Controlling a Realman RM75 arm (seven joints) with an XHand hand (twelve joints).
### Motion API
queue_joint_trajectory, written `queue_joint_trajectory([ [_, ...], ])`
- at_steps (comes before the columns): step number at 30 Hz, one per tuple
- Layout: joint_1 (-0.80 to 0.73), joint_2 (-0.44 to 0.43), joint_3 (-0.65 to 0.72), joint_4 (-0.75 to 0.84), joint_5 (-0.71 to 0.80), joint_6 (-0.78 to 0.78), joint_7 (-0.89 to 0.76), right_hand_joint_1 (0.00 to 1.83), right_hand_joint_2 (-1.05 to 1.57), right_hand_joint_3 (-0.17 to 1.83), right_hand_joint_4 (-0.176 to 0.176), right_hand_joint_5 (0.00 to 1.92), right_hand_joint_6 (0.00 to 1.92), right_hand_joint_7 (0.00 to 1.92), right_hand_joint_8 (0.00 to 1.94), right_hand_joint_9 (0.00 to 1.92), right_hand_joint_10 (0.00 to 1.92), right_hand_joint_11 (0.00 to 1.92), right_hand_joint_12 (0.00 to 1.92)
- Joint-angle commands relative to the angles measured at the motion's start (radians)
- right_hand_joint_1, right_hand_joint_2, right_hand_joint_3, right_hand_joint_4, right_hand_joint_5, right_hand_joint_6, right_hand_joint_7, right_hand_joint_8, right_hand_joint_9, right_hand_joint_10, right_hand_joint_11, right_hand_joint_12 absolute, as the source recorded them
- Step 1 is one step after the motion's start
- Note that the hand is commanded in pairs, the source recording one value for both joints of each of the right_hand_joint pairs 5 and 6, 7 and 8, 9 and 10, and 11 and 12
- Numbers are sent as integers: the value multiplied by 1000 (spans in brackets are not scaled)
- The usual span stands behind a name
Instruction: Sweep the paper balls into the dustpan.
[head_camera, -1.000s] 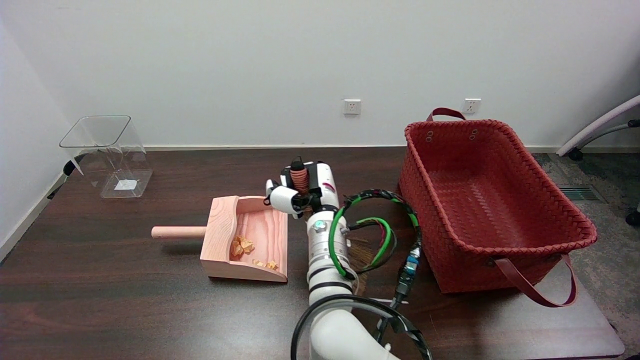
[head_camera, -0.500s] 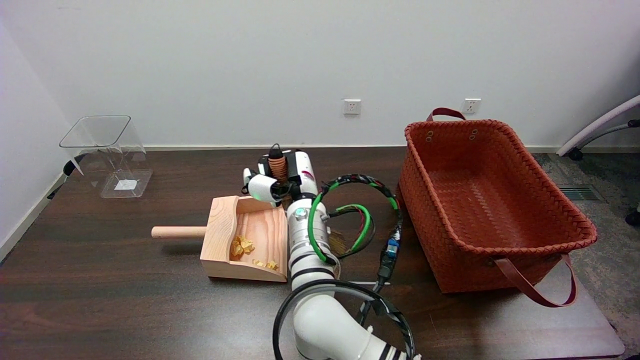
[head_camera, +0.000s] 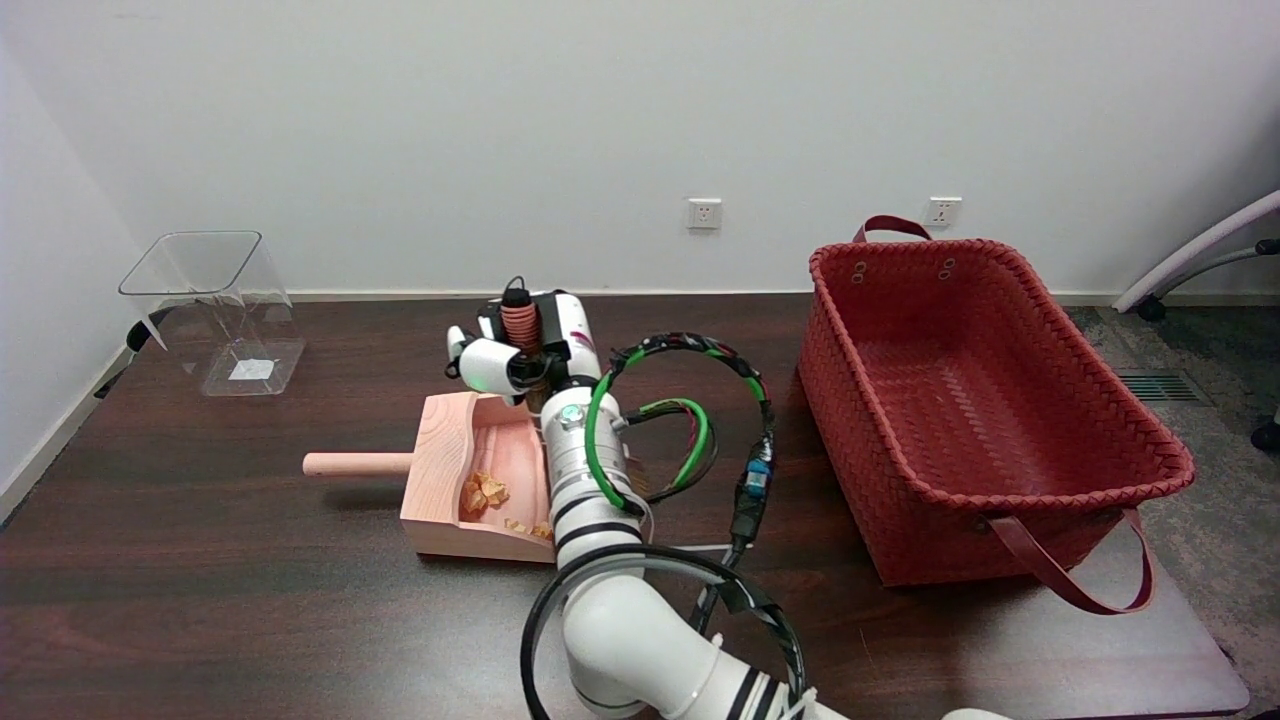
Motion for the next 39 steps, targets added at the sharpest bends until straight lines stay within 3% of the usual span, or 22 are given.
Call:
queue_joint_trajectory([
  [1, 81, -35, -11, 95, 10, -61, 153, 1345, 956, 696, 0, 1920, 1920, 1920, 1920, 1920, 1920, 1920, 1920],
  [31, 92, 11, -25, -26, -112, -165, 151, 1341, 992, 699, 0, 1920, 1920, 1920, 1920, 1920, 1920, 1920, 1920],
  [39, 64, 27, -12, -141, -189, -180, -37, 1344, 1003, 704, 0, 1920, 1920, 1920, 1920, 1920, 1920, 1920, 1920],
])
